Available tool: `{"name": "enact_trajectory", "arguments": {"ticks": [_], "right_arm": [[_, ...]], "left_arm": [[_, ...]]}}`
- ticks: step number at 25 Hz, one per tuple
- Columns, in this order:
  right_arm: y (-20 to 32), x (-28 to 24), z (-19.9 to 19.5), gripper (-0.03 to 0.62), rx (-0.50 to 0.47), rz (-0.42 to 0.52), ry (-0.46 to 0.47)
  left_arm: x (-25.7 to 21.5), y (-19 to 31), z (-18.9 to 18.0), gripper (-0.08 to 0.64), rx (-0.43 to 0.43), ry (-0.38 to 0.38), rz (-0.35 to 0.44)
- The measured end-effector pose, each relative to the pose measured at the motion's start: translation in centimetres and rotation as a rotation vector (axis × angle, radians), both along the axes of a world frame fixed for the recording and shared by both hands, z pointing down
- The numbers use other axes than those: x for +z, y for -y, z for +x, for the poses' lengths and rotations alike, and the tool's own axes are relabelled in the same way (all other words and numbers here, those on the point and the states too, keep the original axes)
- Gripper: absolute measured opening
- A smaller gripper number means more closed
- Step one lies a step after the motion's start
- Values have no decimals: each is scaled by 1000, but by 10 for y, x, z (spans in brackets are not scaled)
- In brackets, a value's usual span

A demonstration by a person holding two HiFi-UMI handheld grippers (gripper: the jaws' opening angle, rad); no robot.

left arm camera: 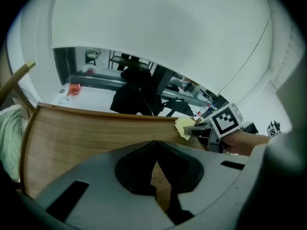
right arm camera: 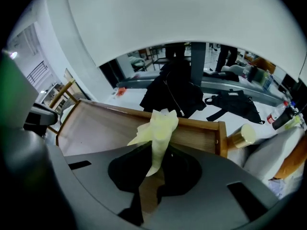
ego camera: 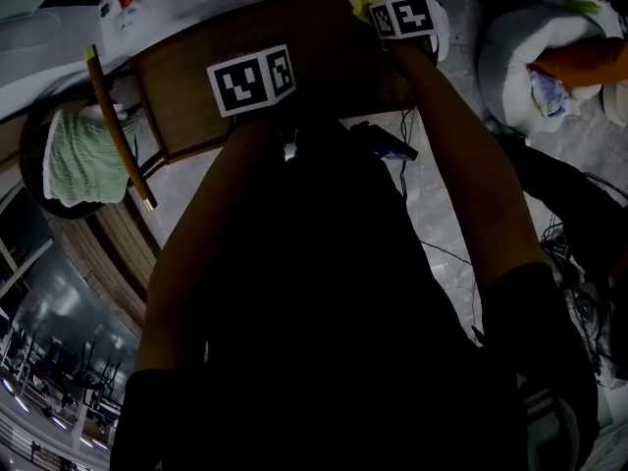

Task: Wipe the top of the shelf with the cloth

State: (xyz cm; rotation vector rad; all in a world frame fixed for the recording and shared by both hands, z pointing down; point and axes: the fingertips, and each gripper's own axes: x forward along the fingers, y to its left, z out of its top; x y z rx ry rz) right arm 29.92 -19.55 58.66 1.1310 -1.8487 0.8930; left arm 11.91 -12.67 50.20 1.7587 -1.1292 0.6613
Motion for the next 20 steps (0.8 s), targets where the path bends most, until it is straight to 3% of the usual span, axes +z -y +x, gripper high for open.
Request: {"name": "enact_trajectory", "arguments": {"ticks": [9, 14, 17, 20], "right_arm": [[-3, -1, 14, 46, 88, 15, -37], [-12, -3, 14, 46, 55, 10, -29], [-7, -23, 1, 44, 6, 84, 31], [-10, -63, -35, 44, -51, 183, 202]], "left_arm": [[-17, -18, -33, 11, -47, -2, 38], [-36, -38, -52, 11, -79, -5, 58], [-50, -39, -66, 11, -91, -14, 97], [-57, -40, -76, 11, -90, -35, 118]]}}
